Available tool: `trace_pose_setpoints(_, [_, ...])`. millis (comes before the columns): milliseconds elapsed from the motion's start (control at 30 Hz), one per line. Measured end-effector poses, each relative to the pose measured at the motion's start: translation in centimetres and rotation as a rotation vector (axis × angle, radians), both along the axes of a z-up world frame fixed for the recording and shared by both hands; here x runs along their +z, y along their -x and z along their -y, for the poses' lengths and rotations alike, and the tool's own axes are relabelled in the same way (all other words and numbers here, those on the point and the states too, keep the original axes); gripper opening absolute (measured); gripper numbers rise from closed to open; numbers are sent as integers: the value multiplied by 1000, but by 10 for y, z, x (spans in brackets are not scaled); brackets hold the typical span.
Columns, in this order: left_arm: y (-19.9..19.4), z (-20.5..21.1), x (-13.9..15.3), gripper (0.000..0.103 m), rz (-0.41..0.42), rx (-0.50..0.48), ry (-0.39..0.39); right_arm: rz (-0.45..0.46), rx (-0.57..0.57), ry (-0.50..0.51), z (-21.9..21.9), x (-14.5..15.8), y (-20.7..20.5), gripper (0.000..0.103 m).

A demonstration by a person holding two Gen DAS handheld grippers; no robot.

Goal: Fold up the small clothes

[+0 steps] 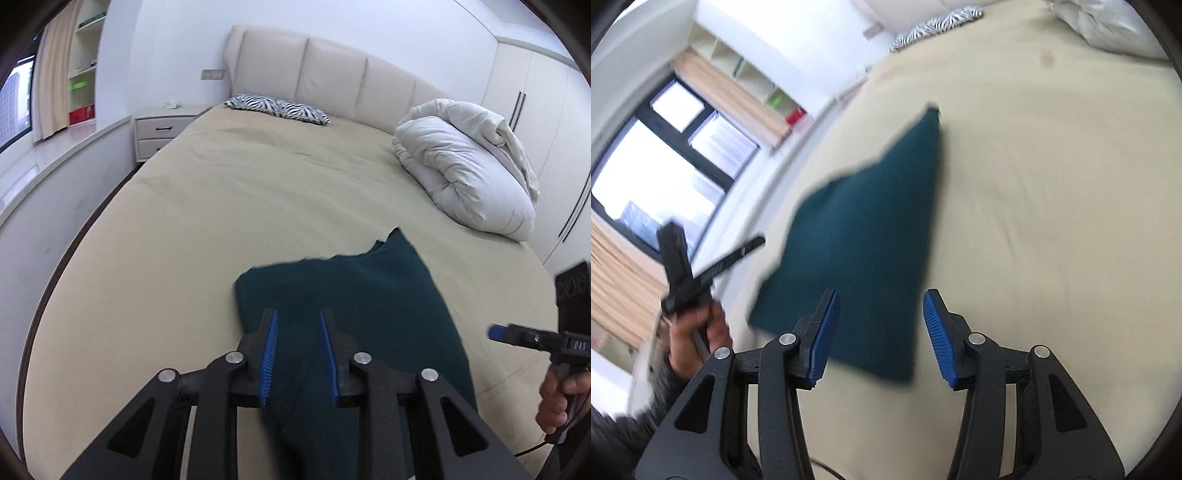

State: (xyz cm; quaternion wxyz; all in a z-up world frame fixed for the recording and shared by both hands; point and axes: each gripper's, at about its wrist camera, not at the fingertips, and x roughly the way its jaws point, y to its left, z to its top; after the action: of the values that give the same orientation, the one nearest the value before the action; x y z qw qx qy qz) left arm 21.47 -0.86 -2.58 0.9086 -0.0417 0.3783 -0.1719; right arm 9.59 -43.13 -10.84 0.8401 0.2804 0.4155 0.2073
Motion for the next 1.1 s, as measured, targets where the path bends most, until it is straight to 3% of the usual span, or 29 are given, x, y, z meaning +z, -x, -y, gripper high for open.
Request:
trace_pose_setpoints(100, [-26, 30, -2, 26, -18, -47, -12, 13, 49, -76, -17, 6, -50, 46])
trace_pose_setpoints(200, [-51, 51, -8, 32, -36, -57, -40, -48, 94, -173, -32, -6, -103, 46])
trace_pose_setpoints(233, [-59, 56, -14, 37, -47, -54, -71, -72, 103, -189, -38, -11, -115, 46])
trace_pose_setpoints(333, [-83, 59, -50, 38, -131, -31, -130, -133, 110, -228, -41, -28, -154, 45])
trace_pose_setpoints(433, [-92, 46, -74, 38, -159, -23, -36, -194, 50, -255, -26, -44, -180, 44])
trace_pose_setpoints(500, [-92, 47, -74, 38, -156, -20, -35, -254, 20, -282, -13, -62, -195, 44])
trace_pose_setpoints(600, [-93, 52, -77, 39, -149, -34, -59, -269, 8, -311, 0, -80, -204, 37])
trace_pose_setpoints(700, [-95, 46, -79, 39, -163, -43, -19, -256, -26, -314, 12, -91, -205, 24])
trace_pose_setpoints(800, [-102, 46, -84, 39, -166, -49, -16, -259, -69, -310, 29, -106, -201, 0])
trace_pose_setpoints(900, [-101, 47, -84, 40, -158, -51, -35, -236, -107, -352, 43, -114, -192, 0])
trace_pose_setpoints(1033, [-103, 46, -86, 40, -161, -51, -15, -199, -172, -309, 66, -106, -169, 1])
trace_pose_setpoints(1100, [-104, 47, -87, 40, -159, -52, -19, -156, -194, -247, 73, -91, -155, 6])
